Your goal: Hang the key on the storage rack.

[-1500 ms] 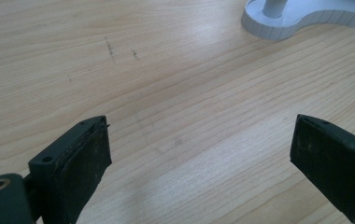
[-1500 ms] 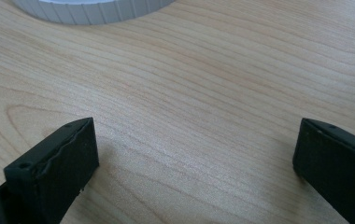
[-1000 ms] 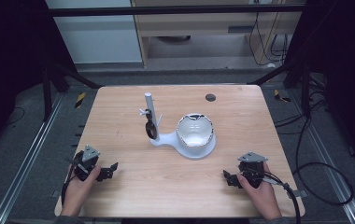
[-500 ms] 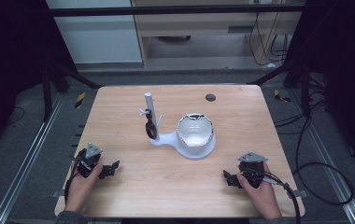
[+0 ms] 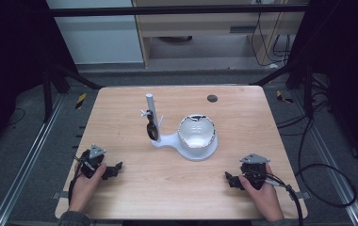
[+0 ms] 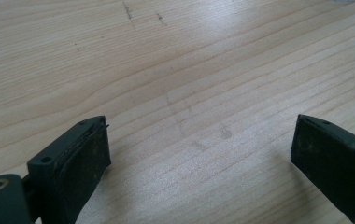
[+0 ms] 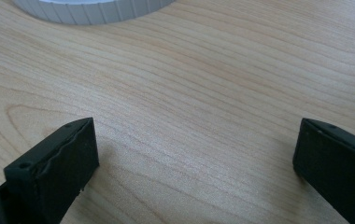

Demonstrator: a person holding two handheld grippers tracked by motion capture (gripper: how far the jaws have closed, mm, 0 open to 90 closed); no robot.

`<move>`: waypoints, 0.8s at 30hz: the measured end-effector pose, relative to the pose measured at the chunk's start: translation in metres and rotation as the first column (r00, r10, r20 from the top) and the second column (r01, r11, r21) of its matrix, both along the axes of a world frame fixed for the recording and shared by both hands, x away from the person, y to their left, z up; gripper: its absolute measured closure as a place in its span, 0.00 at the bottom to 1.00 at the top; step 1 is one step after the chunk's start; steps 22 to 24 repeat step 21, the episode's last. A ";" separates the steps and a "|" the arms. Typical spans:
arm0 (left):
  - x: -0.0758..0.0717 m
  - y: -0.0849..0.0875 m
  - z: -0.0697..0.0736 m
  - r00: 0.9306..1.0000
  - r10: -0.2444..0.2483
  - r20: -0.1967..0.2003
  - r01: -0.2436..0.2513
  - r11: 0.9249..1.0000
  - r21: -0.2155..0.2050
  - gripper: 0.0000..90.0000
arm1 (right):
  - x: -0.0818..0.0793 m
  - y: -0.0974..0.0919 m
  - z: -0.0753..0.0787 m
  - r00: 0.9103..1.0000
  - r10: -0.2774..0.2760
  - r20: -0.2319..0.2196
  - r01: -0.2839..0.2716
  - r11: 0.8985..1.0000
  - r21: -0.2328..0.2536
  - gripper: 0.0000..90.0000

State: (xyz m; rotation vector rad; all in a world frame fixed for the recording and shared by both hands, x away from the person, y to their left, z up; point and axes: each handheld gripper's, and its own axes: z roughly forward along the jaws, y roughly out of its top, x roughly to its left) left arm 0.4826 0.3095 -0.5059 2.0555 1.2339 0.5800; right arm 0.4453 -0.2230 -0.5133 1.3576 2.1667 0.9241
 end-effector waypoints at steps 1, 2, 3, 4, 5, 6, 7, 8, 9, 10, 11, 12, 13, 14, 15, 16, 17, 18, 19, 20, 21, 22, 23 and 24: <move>0.000 0.000 -0.001 1.000 0.000 -0.001 0.000 1.000 0.000 0.05 | 0.000 0.000 0.000 1.000 0.000 0.000 0.000 1.000 0.000 0.01; 0.000 0.000 -0.001 1.000 0.003 -0.006 -0.003 1.000 0.001 0.05 | 0.000 0.000 0.000 1.000 0.000 0.000 0.000 1.000 0.000 0.01; 0.001 0.000 -0.001 1.000 0.004 -0.007 -0.004 1.000 0.002 0.05 | 0.000 0.000 0.000 1.000 0.000 0.000 0.000 1.000 0.000 0.01; 0.001 0.000 -0.001 1.000 0.002 -0.004 -0.002 1.000 0.001 0.05 | 0.000 0.000 0.000 1.000 0.000 0.000 0.000 1.000 0.000 0.01; 0.001 0.000 -0.001 1.000 0.002 -0.004 -0.002 1.000 0.001 0.05 | 0.000 0.000 0.000 1.000 0.000 0.000 0.000 1.000 0.000 0.01; 0.002 -0.001 -0.001 1.000 0.002 -0.008 -0.002 1.000 0.003 0.05 | 0.000 0.000 0.000 1.000 0.000 0.000 0.000 1.000 0.000 0.01; 0.002 -0.001 -0.001 1.000 0.002 -0.015 -0.002 1.000 0.003 0.05 | 0.000 0.000 0.000 1.000 0.000 0.000 0.000 1.000 0.000 0.01; 0.003 -0.001 -0.002 1.000 0.005 -0.014 -0.006 1.000 -0.002 0.04 | 0.000 0.000 0.000 1.000 0.000 0.000 0.000 1.000 0.000 0.01; 0.004 -0.001 -0.002 1.000 0.008 -0.017 -0.008 1.000 -0.003 0.04 | 0.000 0.000 0.000 1.000 0.001 0.000 -0.001 1.000 0.000 0.01; 0.004 -0.001 -0.002 1.000 0.007 -0.021 -0.007 1.000 -0.001 0.03 | 0.000 0.000 0.000 1.000 0.001 0.000 -0.001 1.000 0.000 0.01; 0.005 -0.001 -0.002 1.000 0.009 -0.023 -0.009 1.000 -0.001 0.02 | 0.000 0.000 0.000 1.000 0.001 0.000 -0.001 1.000 0.000 0.01; 0.005 -0.002 -0.002 1.000 0.014 -0.024 -0.014 1.000 -0.004 0.02 | 0.000 0.000 0.000 1.000 0.001 0.000 -0.001 1.000 0.000 0.01; 0.006 -0.002 -0.002 1.000 0.012 -0.028 -0.012 1.000 0.000 0.02 | 0.000 0.000 0.000 1.000 0.001 0.000 -0.001 1.000 0.000 0.01; 0.006 -0.002 -0.002 1.000 0.012 -0.026 -0.012 1.000 0.001 0.02 | 0.000 0.000 0.000 1.000 0.001 0.000 -0.001 1.000 0.000 0.01; 0.006 -0.002 -0.002 1.000 0.009 -0.027 -0.009 1.000 0.003 0.01 | 0.000 0.000 0.000 1.000 0.001 0.000 -0.001 1.000 0.000 0.01; 0.007 -0.003 -0.002 1.000 0.011 -0.029 -0.011 1.000 -0.001 0.01 | 0.000 0.000 0.000 1.000 0.001 0.000 -0.001 1.000 0.000 0.01; 0.007 -0.003 -0.002 1.000 0.011 -0.029 -0.011 1.000 -0.001 0.00 | 0.000 0.000 0.000 1.000 0.001 0.000 -0.001 1.000 0.000 0.01; 0.007 -0.003 -0.002 0.999 0.010 -0.030 -0.010 1.000 -0.001 0.00 | 0.000 0.000 0.000 1.000 0.000 0.000 0.000 1.000 0.000 0.01; 0.008 -0.003 -0.002 0.999 0.007 -0.031 -0.007 1.000 0.004 0.00 | 0.000 0.000 0.000 1.000 0.000 -0.001 0.000 1.000 0.001 0.01; 0.008 -0.003 -0.002 0.999 0.006 -0.032 -0.006 1.000 -0.001 0.00 | 0.000 0.000 0.000 1.000 0.000 -0.001 0.000 1.000 0.002 0.01; 0.009 -0.003 -0.002 1.000 0.005 -0.031 -0.005 1.000 0.000 0.00 | 0.000 0.000 0.000 1.000 0.000 -0.001 0.000 1.000 0.002 0.01; 0.009 -0.003 -0.002 1.000 0.005 -0.031 -0.005 1.000 0.000 0.00 | 0.000 0.000 0.000 1.000 0.000 -0.001 0.000 1.000 0.002 0.01; 0.009 -0.003 -0.002 1.000 0.005 -0.031 -0.005 1.000 0.000 0.00 | 0.000 0.000 0.000 1.000 0.000 -0.001 0.000 1.000 0.002 0.01; 0.009 -0.003 -0.002 1.000 0.005 -0.031 -0.005 1.000 0.000 0.00 | 0.000 0.000 0.000 1.000 0.000 -0.001 0.000 1.000 0.002 0.01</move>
